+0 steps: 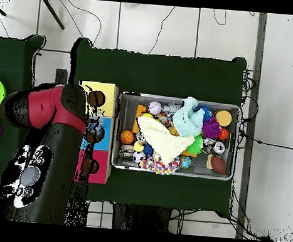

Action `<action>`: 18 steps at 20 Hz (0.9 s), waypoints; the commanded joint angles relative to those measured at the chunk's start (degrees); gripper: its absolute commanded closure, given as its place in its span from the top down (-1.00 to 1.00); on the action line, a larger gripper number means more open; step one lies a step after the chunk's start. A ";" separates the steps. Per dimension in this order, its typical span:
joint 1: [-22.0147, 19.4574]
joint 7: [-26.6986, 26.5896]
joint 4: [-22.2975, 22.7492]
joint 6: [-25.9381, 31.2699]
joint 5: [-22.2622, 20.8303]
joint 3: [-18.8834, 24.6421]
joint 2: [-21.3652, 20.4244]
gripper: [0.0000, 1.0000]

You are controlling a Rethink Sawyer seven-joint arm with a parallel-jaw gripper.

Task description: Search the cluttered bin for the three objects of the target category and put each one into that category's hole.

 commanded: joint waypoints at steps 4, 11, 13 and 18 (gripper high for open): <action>0.16 15.16 5.81 -3.37 1.49 0.49 2.06 -1.00; 0.52 15.15 7.08 -5.67 1.97 0.08 2.17 -1.00; 0.63 15.32 7.42 -6.29 2.25 0.13 2.20 -1.00; 0.86 15.80 7.77 -7.20 2.89 0.10 2.40 -1.00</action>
